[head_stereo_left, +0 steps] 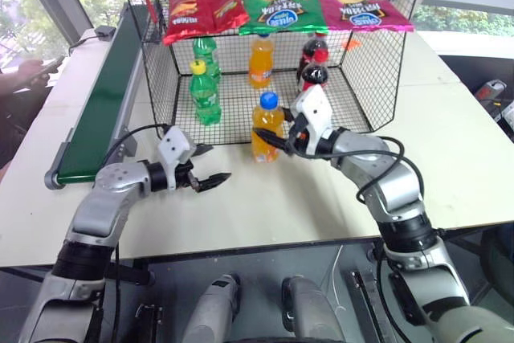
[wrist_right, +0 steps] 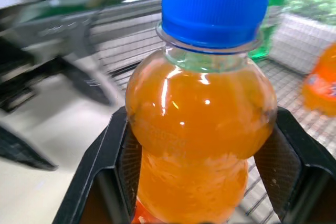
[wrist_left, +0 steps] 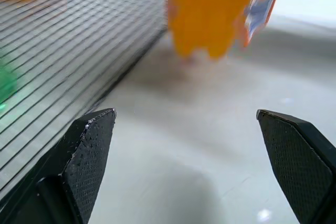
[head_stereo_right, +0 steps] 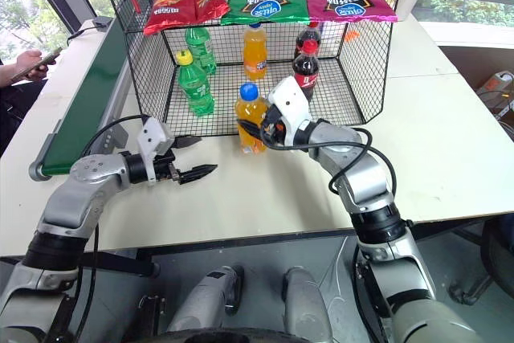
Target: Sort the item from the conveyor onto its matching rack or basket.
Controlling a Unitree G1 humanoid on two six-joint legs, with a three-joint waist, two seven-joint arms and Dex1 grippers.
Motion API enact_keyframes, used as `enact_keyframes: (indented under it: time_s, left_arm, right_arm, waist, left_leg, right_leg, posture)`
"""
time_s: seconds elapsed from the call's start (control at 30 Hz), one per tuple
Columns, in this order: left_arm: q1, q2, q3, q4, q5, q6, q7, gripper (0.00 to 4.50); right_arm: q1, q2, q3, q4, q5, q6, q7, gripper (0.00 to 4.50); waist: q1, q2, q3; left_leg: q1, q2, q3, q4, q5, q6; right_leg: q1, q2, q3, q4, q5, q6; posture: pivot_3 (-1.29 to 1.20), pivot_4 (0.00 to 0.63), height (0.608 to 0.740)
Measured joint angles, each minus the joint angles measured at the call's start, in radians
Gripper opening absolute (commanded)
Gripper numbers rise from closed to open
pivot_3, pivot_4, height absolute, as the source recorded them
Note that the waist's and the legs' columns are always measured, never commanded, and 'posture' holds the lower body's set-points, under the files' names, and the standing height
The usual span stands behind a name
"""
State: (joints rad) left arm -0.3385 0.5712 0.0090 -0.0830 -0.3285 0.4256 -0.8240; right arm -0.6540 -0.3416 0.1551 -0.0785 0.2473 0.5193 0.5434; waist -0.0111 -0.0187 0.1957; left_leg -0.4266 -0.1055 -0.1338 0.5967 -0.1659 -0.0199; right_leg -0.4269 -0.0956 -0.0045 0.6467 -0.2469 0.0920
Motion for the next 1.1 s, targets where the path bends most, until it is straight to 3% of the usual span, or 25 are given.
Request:
enact_keyframes:
  time_s: [0.37,1.1]
  left_arm:
    - [0.009,-0.139,0.056,-0.059,-0.007,0.004,0.229,4.49]
    - [0.024,-0.222,-0.017,-0.139,0.034,0.03,0.351,4.49]
  right_arm:
    - [-0.169,0.12,-0.073,0.383,-0.097,-0.19,-0.168,2.4]
    - [-0.344,0.205,-0.09,0.844,-0.16,-0.478,-0.182,2.4]
  waist:
    - [-0.006,0.0,0.0]
    - [-0.008,0.0,0.0]
  left_leg:
    - [0.0,0.0,0.001,0.0,0.0,-0.001]
    - [0.001,0.0,0.001,0.0,0.001,-0.001]
  right_leg:
    - [0.0,0.003,0.0,0.001,0.0,0.0]
    - [-0.001,0.005,0.001,0.002,0.001,0.0]
  posture:
    - [0.0,0.15,0.739]
    - [0.0,0.15,0.739]
